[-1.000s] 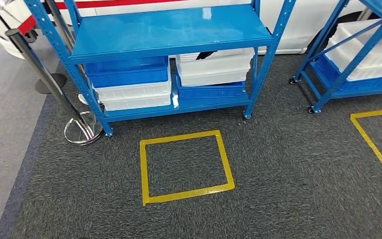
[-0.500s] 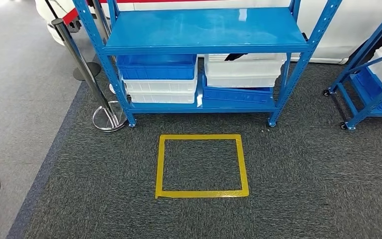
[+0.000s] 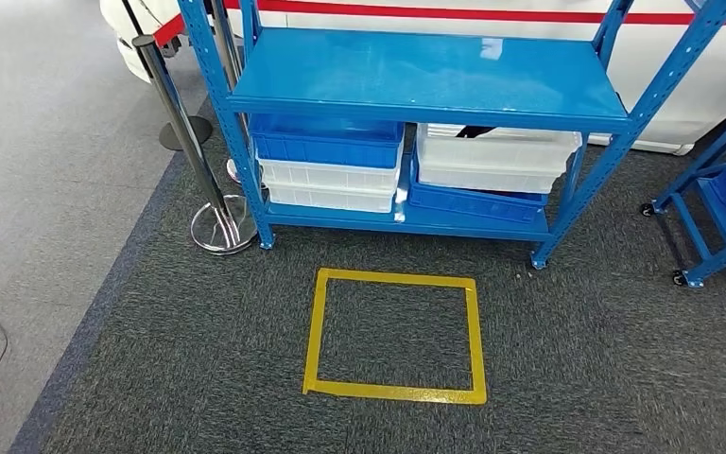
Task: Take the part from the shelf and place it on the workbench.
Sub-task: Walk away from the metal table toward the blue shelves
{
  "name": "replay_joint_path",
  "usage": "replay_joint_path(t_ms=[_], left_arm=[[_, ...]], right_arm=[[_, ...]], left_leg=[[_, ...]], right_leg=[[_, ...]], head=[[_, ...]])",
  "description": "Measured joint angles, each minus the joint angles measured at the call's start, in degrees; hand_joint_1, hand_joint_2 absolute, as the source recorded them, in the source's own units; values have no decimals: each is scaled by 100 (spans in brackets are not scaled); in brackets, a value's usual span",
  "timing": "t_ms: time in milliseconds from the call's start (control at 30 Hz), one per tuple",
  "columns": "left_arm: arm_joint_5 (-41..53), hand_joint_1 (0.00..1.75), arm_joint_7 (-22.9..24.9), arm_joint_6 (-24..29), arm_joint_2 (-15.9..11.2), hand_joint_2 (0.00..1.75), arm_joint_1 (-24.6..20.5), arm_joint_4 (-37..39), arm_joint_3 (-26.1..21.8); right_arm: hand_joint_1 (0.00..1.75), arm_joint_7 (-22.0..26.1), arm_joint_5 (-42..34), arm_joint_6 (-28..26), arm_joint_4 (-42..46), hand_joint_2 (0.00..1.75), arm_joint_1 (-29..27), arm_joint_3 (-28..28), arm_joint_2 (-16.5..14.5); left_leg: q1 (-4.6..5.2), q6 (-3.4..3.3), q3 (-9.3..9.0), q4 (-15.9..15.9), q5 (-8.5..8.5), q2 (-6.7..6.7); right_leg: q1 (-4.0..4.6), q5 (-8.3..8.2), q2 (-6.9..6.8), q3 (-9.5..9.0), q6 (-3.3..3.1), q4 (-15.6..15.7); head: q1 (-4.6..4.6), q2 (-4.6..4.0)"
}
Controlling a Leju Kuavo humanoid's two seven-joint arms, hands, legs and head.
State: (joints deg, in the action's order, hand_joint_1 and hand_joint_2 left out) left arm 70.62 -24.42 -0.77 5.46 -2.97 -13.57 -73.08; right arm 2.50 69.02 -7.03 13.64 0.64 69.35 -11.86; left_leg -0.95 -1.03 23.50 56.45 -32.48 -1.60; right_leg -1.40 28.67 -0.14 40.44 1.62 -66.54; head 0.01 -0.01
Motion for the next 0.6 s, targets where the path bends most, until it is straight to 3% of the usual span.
replay_joint_path(t_ms=[67,100,167,200,267,300,333,400,433,467,500,567,600], left_arm=[[0,0,13,-9,1,0,2,0,-3],[0,0,18,-10,0,0,-3,-1,-4],[2,0,24,-13,-1,0,-35,-2,-5],[4,0,23,-15,2,0,-54,-2,-4],[8,0,25,-21,6,0,-75,-3,-4],[8,0,26,-22,7,0,-70,-4,-4],[8,0,28,-22,4,0,-56,-4,-5],[8,0,39,-21,-1,0,-23,-4,-9],[9,0,46,-21,-2,0,-6,-4,-11],[11,0,51,-21,-2,0,11,-4,-14],[12,0,55,-21,-3,0,30,-4,-17],[14,0,61,-20,-10,0,73,-4,-25],[15,0,65,-18,-14,0,84,-4,-27]], right_arm=[[0,2,1,21,1,0,-29,18,1],[0,3,1,29,1,0,-22,26,1],[0,5,2,38,2,0,15,36,-2],[0,7,1,40,2,0,20,40,-4],[0,9,1,43,4,0,28,52,-7],[0,9,0,43,5,0,27,59,-7],[0,11,0,42,6,0,27,66,-8],[0,16,0,43,7,0,16,79,-9],[0,19,0,43,7,0,10,84,-11],[0,20,0,44,7,0,5,87,-14],[0,21,0,45,6,0,-8,90,-18],[0,23,0,52,5,0,-12,96,-30],[0,26,0,56,4,44,-8,98,-34]], left_leg=[[8,76,-146,-16,-163,-37],[14,124,-224,-35,-210,-47],[12,203,-263,77,-134,-46],[5,234,-163,337,5,-18],[-10,283,327,1127,208,58],[-15,303,613,1490,150,93],[-18,313,873,1719,-51,106],[-17,309,1260,1802,-618,113],[-16,293,1389,1676,-787,116],[-11,264,1484,1467,-764,120],[3,218,1554,1179,-451,135],[57,133,1609,658,558,169],[86,99,1594,519,914,177]], right_leg=[[26,-491,11,-60,-55,455],[41,-587,16,-84,-100,543],[53,-469,15,-216,-196,576],[45,-405,8,-316,-243,622],[35,-276,-6,-552,-313,711],[38,-195,-11,-681,-330,748],[40,-111,-10,-806,-339,774],[42,77,-3,-1072,-337,808],[43,180,1,-1213,-333,819],[46,287,1,-1354,-327,826],[49,398,0,-1478,-320,832],[67,609,7,-1695,-275,838],[69,688,11,-1800,-236,864]], head=[[17,0],[20,0],[15,1],[14,1],[3,0],[-6,0],[-9,0],[-12,1],[-14,1],[-17,0],[-20,0],[-21,0],[-22,0]])
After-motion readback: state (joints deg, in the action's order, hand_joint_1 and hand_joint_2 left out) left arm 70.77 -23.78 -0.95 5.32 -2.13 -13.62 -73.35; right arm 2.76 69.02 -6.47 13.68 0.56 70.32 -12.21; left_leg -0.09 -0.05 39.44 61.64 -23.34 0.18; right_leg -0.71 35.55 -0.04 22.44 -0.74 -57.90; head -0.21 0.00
